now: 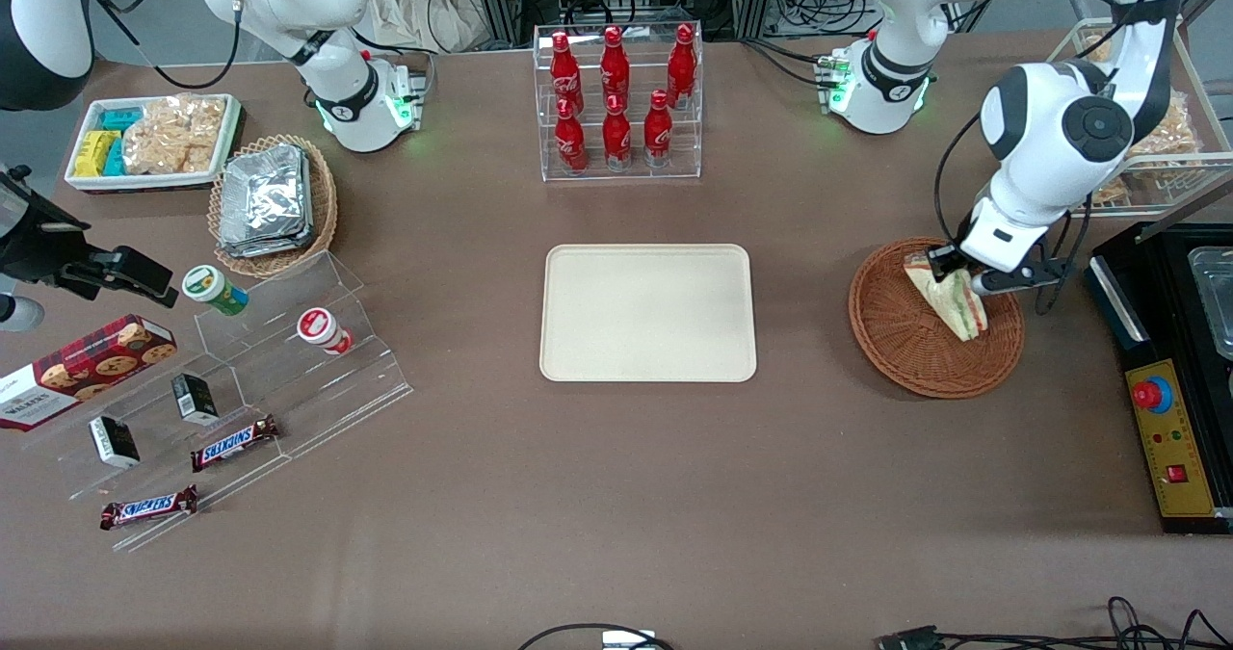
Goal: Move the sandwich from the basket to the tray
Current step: 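Lift the sandwich out of the basket with the left gripper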
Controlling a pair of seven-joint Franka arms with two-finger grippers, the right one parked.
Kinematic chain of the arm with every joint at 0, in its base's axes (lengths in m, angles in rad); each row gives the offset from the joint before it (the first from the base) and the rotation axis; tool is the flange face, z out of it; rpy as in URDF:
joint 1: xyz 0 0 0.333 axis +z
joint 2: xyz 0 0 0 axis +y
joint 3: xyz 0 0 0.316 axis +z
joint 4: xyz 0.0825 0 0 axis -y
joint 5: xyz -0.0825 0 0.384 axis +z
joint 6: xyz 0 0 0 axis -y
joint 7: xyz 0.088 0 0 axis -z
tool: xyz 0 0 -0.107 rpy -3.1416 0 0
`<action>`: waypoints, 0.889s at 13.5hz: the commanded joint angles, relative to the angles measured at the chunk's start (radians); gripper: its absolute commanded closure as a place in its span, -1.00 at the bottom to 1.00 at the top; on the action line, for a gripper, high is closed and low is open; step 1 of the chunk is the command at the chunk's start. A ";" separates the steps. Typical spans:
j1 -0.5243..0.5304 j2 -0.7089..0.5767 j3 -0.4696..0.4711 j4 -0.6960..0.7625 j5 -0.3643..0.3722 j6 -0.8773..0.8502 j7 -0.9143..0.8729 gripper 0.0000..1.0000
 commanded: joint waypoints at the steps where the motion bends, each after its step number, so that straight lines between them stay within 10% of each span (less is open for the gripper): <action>1: -0.005 -0.053 -0.041 -0.002 0.011 -0.028 0.131 0.74; 12: -0.072 -0.011 -0.275 0.163 -0.014 -0.131 0.032 0.70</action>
